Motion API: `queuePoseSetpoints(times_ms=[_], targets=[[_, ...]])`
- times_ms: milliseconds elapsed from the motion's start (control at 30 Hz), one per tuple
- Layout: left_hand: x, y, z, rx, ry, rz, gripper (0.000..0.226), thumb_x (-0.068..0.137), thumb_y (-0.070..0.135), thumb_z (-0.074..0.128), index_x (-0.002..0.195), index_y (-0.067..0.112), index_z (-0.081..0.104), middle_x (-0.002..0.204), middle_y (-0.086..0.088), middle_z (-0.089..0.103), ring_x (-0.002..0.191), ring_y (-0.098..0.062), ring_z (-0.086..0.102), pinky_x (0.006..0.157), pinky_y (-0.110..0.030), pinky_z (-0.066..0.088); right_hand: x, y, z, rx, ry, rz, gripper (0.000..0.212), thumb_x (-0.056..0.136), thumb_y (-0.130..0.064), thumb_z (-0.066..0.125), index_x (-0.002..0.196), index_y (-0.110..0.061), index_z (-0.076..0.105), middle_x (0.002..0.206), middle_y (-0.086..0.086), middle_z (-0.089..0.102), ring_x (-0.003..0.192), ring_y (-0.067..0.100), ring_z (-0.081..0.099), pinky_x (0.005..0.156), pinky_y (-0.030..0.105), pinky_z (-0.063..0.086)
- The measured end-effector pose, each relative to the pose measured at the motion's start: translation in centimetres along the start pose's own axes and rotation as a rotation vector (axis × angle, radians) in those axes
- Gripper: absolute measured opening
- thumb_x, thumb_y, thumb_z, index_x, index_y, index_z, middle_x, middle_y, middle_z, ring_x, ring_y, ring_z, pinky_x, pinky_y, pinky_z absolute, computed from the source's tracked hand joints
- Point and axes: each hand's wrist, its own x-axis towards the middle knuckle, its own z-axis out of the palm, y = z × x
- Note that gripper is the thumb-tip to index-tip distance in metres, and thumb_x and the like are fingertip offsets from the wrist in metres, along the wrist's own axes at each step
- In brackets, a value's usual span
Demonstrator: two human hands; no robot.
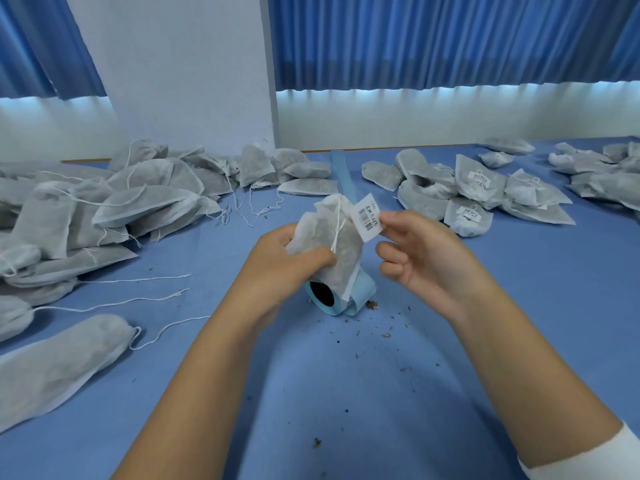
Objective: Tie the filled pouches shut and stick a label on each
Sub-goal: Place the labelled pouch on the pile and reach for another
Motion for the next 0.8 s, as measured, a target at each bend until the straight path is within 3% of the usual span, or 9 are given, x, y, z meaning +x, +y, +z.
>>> queuePoseSetpoints(times_ms=[133,300,433,600,700,800], targets=[[-0.1,0.0,-0.3,-0.01,-0.038,0.029,0.021,0.063,0.017,0.07,0.073,0.035,0.077,0.084,0.0,0.076,0.081,-0.015,0.07,0.093,-0.047,0.056,-0.3,0.2,0.3,-0.48,0.073,-0.082,0.011,0.085,-0.027,0.071,0.077,-0.027,0.077,0.073,-0.004,0.053,0.058,0.005,0.042,0.054,0.017,0.043],[-0.1,-0.1,-0.4,0.015,-0.079,0.024,0.027,0.061,0.018,0.073,0.087,0.023,0.077,0.096,-0.005,0.077,0.094,-0.022,0.073,0.097,-0.048,0.054,-0.3,0.1,0.4,-0.612,0.101,-0.046,0.009,0.085,-0.031,0.07,0.081,-0.029,0.078,0.06,-0.018,0.055,0.057,-0.003,0.048,0.064,0.021,0.043],[-0.3,0.0,-0.2,0.039,-0.128,0.051,0.029,0.062,0.017,0.071,0.083,0.036,0.077,0.095,0.0,0.077,0.098,-0.023,0.071,0.096,-0.046,0.054,-0.1,0.4,0.4,-0.605,0.158,-0.067,0.01,0.084,-0.031,0.072,0.078,-0.028,0.078,0.065,-0.022,0.065,0.058,-0.01,0.053,0.064,0.022,0.041],[-0.5,-0.1,0.1,0.069,-0.128,0.082,0.029,0.062,0.02,0.073,0.09,0.028,0.075,0.098,-0.008,0.075,0.099,-0.03,0.07,0.096,-0.054,0.052,0.1,1.1,0.6,-0.642,0.262,-0.202,0.008,0.078,-0.033,0.078,0.071,-0.029,0.076,0.073,-0.019,0.068,0.058,-0.006,0.052,0.053,0.008,0.041],[-0.7,0.3,0.3,0.051,-0.128,0.081,0.021,0.067,0.031,0.077,0.087,0.025,0.075,0.097,-0.009,0.075,0.098,-0.03,0.07,0.096,-0.056,0.052,0.1,1.5,0.9,-0.671,0.318,-0.314,0.008,0.075,-0.03,0.08,0.072,-0.024,0.075,0.079,-0.008,0.067,0.05,0.0,0.045,0.051,0.006,0.036],[-0.8,0.5,0.9,0.023,-0.046,0.092,0.027,0.073,0.046,0.073,0.085,0.022,0.076,0.096,-0.011,0.075,0.096,-0.03,0.07,0.095,-0.056,0.053,0.1,1.8,1.1,-0.699,0.348,-0.384,0.006,0.075,-0.027,0.079,0.072,-0.026,0.073,0.086,0.003,0.064,0.05,0.004,0.042,0.053,0.008,0.034]])
